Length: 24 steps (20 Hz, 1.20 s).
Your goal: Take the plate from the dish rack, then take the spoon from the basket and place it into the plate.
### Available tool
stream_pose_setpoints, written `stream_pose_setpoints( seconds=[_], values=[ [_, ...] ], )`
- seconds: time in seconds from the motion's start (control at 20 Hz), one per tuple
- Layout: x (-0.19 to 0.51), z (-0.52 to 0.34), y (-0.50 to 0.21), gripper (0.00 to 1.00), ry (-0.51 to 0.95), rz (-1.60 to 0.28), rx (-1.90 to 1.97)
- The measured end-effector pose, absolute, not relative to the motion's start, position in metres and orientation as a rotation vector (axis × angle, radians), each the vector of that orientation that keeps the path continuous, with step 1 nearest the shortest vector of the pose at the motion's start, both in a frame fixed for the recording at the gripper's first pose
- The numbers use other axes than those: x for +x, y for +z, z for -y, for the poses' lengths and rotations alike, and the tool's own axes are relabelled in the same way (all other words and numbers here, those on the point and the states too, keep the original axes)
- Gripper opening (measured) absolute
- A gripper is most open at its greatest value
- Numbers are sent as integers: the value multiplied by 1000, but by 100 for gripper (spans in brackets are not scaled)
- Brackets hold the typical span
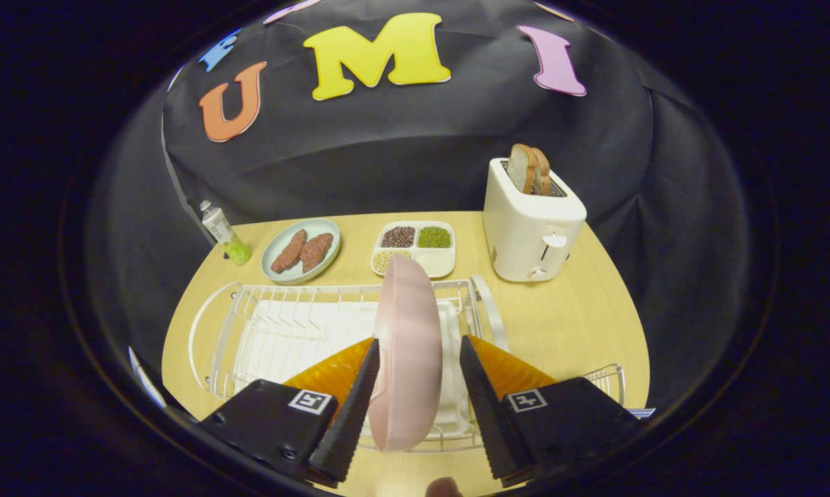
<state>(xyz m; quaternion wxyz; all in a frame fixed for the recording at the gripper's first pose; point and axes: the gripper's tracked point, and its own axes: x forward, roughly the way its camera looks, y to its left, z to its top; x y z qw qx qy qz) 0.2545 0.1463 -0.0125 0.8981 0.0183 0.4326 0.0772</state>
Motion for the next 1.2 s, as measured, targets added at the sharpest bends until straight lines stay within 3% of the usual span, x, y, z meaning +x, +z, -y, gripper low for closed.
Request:
stream_pose_setpoints(
  seconds=[0.15, 0.2, 0.3, 1.0, 1.2],
  values=[
    [257, -143, -22, 57, 109, -920, 47],
    [253, -141, -19, 42, 77, -924, 45],
    [251, -139, -17, 35, 22, -928, 9],
    [240, -150, 14, 33, -125, -911, -148],
    [231, -153, 17, 33, -104, -917, -148]
  ],
)
